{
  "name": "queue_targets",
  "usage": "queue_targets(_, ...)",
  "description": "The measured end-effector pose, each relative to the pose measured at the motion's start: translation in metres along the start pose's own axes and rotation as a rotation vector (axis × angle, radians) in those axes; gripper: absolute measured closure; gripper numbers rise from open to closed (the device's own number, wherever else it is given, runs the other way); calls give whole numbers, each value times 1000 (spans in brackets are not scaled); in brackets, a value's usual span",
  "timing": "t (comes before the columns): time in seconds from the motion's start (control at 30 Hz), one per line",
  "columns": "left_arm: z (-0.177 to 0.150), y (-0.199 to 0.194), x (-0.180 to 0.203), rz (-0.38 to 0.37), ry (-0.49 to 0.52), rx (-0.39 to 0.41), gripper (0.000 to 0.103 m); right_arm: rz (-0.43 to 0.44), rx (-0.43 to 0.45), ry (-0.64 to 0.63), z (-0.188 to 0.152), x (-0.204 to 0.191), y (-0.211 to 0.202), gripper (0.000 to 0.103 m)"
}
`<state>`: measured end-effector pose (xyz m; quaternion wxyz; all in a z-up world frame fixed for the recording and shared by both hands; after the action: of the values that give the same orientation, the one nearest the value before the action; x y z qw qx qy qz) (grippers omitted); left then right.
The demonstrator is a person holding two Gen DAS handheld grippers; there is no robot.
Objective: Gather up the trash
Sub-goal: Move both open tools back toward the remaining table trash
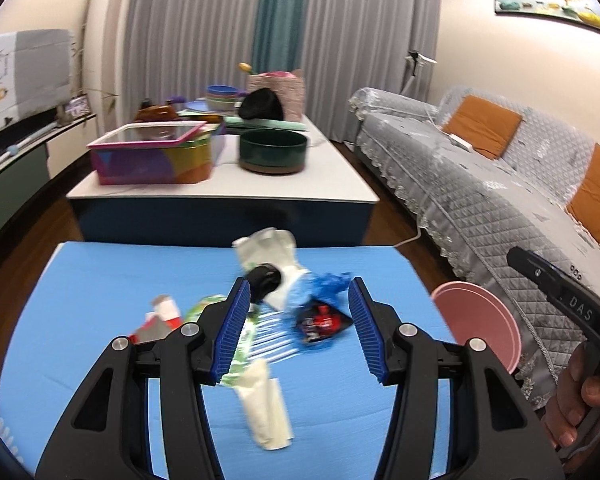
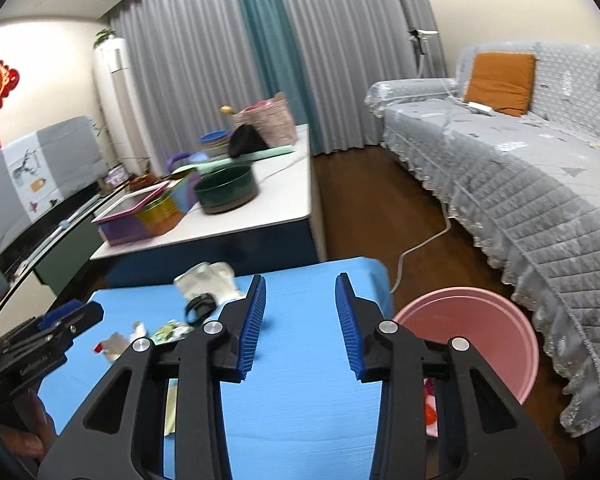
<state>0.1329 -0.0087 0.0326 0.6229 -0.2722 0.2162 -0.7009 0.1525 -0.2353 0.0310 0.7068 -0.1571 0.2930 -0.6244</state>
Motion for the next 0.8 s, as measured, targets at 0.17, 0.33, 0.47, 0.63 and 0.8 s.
queue_targets(0.17,-7,-5,-39,44,-49,5,52,59,-48,-49,-16,-39,17,69)
queue_targets(0.33,-17,-6,-82,103,-108,6,52,111,-101,-90,-33,-73,37,70)
queue_targets(0.47,-23,-1,-109,133,-160,-6,52,153,-147,-115,-46,-96,55,69)
queue_targets(0.63,-35,12,-141,168,-231,-36,52,221,-228,-168,-76,-131,79,68)
queue_targets(0.8,-43,32,-151,174,-276,-71,39,255,-295,-219,-100,-156,100,59)
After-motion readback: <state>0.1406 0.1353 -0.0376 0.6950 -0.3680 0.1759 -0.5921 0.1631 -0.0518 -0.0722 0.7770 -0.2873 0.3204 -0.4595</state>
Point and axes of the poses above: each gripper's, at about its wrist camera, not at the fingertips, and y roughly the way its jaws point, x to its right, z to its top, the point moved 6 cm from there along y, roughly the way its jaws point, and after that the axes turned 7 degrees about -x, right-handed, at the moved point
